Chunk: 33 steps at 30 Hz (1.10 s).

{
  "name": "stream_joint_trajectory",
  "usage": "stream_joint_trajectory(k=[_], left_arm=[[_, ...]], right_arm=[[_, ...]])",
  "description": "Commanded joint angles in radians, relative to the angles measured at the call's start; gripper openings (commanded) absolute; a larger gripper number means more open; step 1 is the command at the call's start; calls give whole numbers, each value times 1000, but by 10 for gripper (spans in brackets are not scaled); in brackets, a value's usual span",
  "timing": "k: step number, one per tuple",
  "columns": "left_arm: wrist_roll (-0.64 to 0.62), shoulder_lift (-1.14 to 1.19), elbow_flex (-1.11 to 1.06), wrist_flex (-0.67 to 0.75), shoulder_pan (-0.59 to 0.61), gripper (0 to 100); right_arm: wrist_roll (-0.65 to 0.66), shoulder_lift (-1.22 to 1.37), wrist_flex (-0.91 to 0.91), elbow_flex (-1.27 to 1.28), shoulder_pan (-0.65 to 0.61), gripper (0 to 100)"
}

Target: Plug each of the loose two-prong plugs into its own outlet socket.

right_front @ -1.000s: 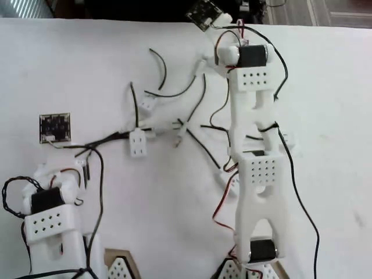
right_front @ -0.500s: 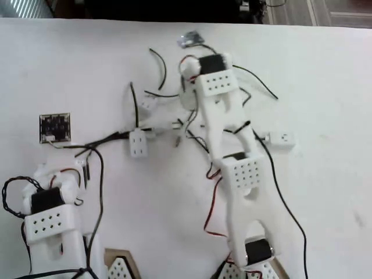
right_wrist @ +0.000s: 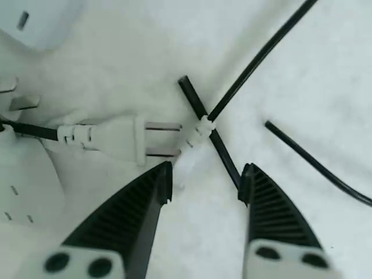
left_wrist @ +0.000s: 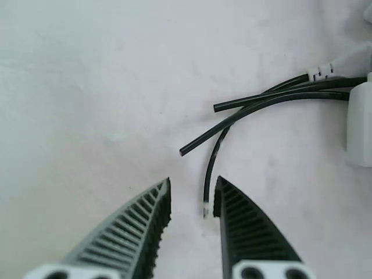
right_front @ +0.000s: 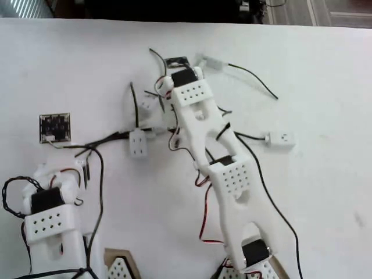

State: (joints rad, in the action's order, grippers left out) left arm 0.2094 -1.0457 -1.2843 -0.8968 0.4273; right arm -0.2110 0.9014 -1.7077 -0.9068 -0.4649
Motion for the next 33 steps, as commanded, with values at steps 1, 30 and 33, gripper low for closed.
stream_joint_trajectory(k=[1, 30, 33], left_arm=[[-3, -24, 3, 20, -15, 139], [26, -24, 3, 20, -18, 138], [26, -24, 3, 20, -18, 138]], right_arm=[[-11, -21, -12, 2, -13, 183], [28, -81, -12, -35, 4, 17], [92, -179, -12, 68, 45, 17]])
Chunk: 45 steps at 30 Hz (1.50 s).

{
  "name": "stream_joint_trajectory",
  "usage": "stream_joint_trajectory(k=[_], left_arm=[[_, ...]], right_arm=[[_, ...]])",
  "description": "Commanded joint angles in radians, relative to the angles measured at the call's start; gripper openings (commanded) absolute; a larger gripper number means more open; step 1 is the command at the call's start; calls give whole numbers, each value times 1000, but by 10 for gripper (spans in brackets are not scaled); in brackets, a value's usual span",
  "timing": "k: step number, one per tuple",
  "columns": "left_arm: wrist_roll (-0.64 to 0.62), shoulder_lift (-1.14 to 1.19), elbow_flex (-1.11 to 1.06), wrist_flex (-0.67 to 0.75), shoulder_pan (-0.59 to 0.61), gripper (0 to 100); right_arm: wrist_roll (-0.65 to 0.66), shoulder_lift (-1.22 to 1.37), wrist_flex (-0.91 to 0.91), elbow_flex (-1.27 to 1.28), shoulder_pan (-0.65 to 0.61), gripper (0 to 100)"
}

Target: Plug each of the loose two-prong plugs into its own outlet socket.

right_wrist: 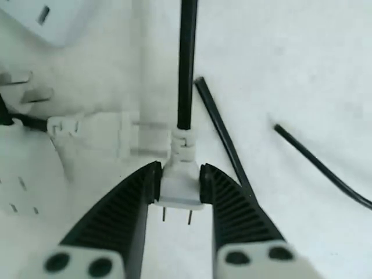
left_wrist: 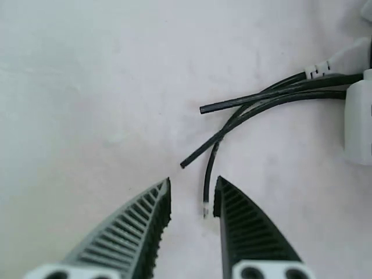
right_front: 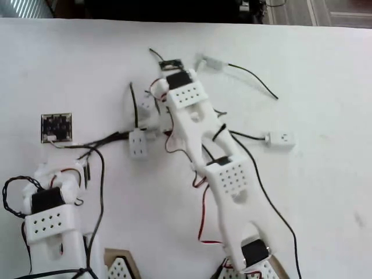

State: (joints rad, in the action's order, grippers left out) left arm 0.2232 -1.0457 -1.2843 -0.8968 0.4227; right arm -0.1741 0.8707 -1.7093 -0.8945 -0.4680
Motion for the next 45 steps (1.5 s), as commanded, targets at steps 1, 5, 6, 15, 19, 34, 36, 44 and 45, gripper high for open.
stream_joint_trajectory(k=[1, 5, 6, 15, 19, 34, 36, 44, 45], left_arm=[[12, -24, 3, 20, -13, 138], [12, -24, 3, 20, -13, 138], [12, -24, 3, 20, -13, 138], [11, -24, 3, 20, -15, 138], [9, -24, 3, 20, -15, 138], [9, -24, 2, 20, -15, 138], [9, -24, 2, 20, -15, 138], [9, -24, 2, 20, -15, 138], [9, -24, 2, 20, -15, 138]], right_arm=[[84, -183, -10, 100, 64, 17], [203, -344, -10, 316, 137, 17], [233, -383, -8, 365, 157, 17], [399, -417, 111, 626, 337, 34], [413, -360, 73, 623, 321, 160], [417, -259, 53, 517, 360, 147], [417, -213, 85, 517, 367, 142], [420, -180, 97, 517, 314, 74], [417, -177, 96, 519, 300, 74]])
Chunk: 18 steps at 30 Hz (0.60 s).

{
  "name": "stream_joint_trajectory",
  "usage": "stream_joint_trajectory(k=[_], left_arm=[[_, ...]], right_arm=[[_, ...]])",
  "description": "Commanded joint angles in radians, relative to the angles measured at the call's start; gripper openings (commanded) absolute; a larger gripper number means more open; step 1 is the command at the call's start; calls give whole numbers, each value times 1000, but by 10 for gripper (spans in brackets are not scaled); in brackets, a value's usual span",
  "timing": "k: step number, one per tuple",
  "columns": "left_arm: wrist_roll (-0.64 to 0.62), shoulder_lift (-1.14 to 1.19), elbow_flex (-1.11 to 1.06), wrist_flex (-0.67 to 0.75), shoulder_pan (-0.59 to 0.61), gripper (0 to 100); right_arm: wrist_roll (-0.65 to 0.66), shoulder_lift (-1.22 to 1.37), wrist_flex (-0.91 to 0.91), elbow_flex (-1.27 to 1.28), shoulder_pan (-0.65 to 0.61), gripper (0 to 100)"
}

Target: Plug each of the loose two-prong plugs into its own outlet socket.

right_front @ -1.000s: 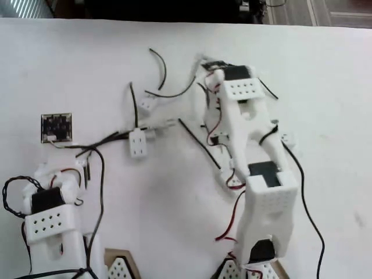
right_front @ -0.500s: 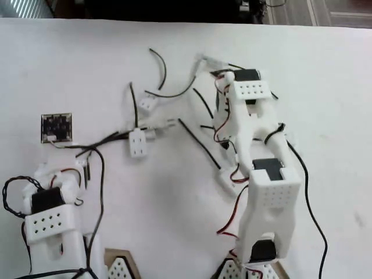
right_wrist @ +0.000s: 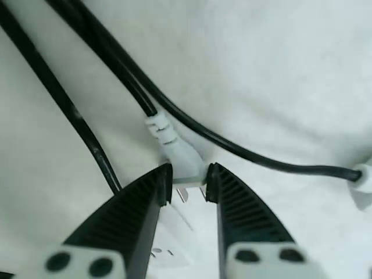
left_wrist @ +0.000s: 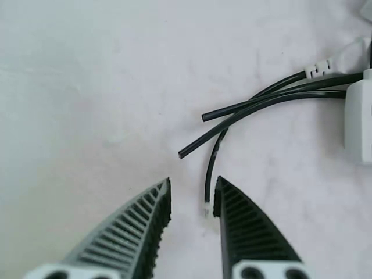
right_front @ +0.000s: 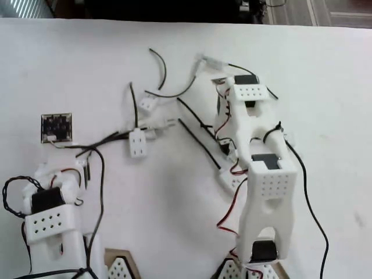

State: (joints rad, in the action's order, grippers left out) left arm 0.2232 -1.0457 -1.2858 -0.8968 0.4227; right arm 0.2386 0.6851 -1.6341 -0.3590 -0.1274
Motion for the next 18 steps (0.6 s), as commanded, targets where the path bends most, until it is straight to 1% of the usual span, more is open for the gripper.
stream_joint_trajectory(k=[1, 6, 13, 16, 18], left_arm=[[9, -24, 3, 20, -15, 138], [9, -24, 3, 20, -15, 138], [11, -24, 3, 20, -15, 138], [11, -24, 3, 20, -15, 138], [11, -24, 3, 20, -15, 138]], right_arm=[[2, 13, 16, -17, -51, 74], [0, 15, -12, -17, -93, 74], [-12, 16, -28, -14, -110, 76], [-72, 16, -30, -17, -116, 129], [-74, 16, -51, -17, -125, 163]])
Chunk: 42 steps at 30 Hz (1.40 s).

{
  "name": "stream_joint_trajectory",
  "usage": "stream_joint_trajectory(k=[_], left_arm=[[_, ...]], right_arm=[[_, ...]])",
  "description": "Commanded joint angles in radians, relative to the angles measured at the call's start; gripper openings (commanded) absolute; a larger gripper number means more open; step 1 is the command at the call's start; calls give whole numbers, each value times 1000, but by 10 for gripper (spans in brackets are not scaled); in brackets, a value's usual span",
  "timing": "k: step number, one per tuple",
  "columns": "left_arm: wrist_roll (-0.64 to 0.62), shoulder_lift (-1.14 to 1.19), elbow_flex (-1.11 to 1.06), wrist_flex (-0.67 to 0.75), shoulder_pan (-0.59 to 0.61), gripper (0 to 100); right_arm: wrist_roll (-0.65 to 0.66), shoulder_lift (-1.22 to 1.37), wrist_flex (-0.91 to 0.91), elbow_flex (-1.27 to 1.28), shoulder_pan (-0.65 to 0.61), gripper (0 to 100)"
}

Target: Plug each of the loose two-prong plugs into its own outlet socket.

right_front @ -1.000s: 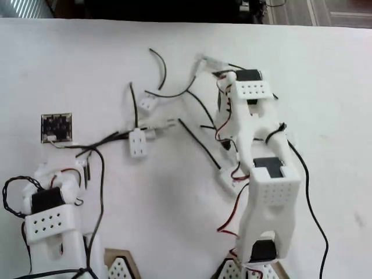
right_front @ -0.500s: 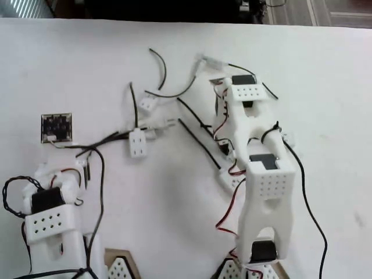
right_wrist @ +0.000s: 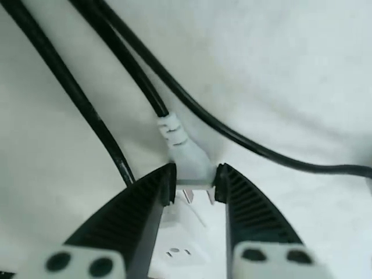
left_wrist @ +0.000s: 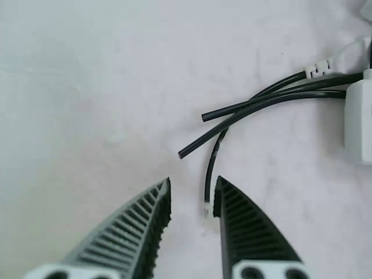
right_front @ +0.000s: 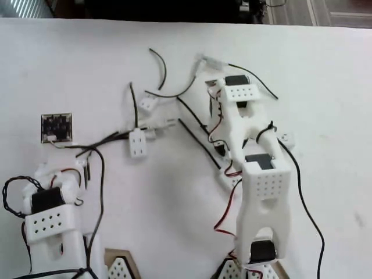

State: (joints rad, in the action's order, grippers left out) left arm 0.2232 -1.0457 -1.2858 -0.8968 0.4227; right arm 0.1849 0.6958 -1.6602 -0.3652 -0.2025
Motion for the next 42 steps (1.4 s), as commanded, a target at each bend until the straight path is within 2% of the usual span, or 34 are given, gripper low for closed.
stream_joint_trajectory(k=[1, 14, 18, 22, 27, 32, 42], left_arm=[[11, -24, 3, 20, -15, 138], [11, -24, 3, 20, -15, 137], [11, -24, 3, 20, -15, 137], [11, -24, 3, 20, -15, 136], [11, -24, 3, 20, -15, 136], [11, -24, 3, 20, -15, 136], [11, -24, 2, 20, -15, 137]], right_arm=[[-20, 5, -35, -12, -53, 159], [-17, -28, -38, -46, -45, 16], [-11, -68, -45, -81, -5, 17], [114, -108, -50, -89, 48, 17], [196, -108, -44, -87, 119, 20], [203, -61, -50, -83, 125, 156], [203, -48, -51, -89, 147, 142]])
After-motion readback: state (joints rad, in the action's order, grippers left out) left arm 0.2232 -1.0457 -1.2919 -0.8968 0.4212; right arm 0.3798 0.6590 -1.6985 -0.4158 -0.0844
